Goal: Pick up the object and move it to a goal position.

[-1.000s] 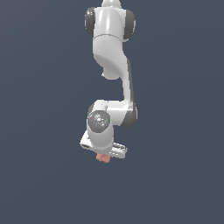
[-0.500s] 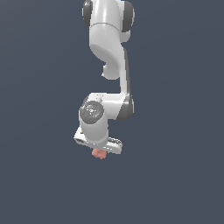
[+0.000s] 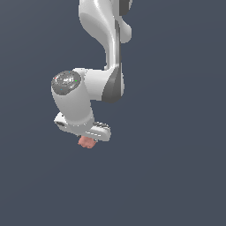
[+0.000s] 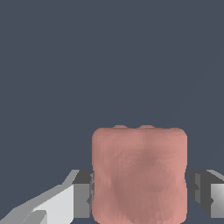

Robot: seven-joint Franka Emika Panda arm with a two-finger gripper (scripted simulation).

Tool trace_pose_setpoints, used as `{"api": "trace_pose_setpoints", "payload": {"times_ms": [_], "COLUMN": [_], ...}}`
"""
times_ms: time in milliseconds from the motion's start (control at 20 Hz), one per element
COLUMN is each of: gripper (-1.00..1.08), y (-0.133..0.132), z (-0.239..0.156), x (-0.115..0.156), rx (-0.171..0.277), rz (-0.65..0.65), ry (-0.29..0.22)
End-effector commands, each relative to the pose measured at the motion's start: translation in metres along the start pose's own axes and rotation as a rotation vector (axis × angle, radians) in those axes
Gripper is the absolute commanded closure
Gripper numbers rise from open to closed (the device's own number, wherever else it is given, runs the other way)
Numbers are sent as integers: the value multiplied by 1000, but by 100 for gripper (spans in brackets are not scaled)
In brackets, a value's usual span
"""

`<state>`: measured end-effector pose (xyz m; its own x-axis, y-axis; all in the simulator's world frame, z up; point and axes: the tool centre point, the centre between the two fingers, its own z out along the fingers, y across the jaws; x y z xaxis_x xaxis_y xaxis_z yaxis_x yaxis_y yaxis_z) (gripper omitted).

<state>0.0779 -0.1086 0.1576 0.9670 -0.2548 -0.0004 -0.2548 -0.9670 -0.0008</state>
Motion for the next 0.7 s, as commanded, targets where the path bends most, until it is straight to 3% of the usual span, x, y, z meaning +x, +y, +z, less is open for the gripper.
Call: {"api": "trace_pose_setpoints", "payload": {"times_ms": [0,650], "gripper": [108,108], "y": [16,94], "z": [-25,-143], "x": [-4,-15], "rx": [0,0], "rz": [0,0], "ry": [0,0]}}
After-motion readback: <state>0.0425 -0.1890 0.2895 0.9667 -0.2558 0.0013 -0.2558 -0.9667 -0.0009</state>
